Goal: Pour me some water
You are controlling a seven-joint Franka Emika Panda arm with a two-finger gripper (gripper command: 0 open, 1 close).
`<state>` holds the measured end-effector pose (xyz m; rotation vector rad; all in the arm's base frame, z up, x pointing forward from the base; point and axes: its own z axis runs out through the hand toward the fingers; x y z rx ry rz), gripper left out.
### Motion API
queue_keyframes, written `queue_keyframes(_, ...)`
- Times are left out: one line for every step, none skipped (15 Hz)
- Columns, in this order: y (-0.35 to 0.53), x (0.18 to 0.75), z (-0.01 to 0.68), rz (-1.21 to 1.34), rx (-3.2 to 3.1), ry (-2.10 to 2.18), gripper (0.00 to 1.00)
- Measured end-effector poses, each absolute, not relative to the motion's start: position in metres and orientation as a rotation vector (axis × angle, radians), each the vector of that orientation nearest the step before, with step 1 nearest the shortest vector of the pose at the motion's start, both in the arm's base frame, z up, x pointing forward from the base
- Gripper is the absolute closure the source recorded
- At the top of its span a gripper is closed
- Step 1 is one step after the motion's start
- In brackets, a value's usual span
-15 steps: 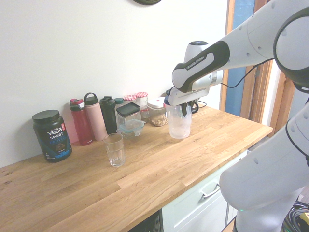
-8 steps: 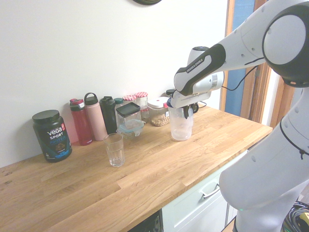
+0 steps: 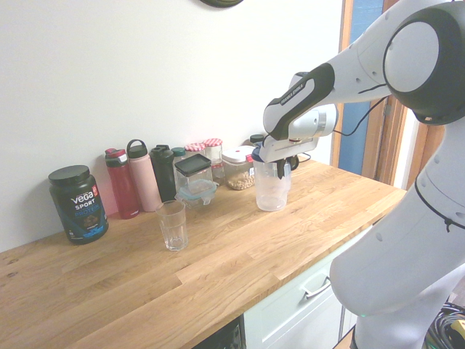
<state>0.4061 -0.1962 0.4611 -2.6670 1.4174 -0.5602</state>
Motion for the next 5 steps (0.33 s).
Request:
queue_keyframes(-0.196, 0.406, 0.464, -0.568, -2.685, 1.408, 0.00)
queue_keyframes(-0.197, 0.404, 0.468, -0.577, -2.717, 1.403, 0.00)
queue_keyframes(-0.198, 0.400, 0.472, -0.580, -2.755, 1.403, 0.00)
queue_keyframes(-0.195, 0.393, 0.480, -0.563, -2.798, 1.409, 0.00)
queue_keyframes(-0.188, 0.383, 0.490, -0.532, -2.849, 1.416, 0.00)
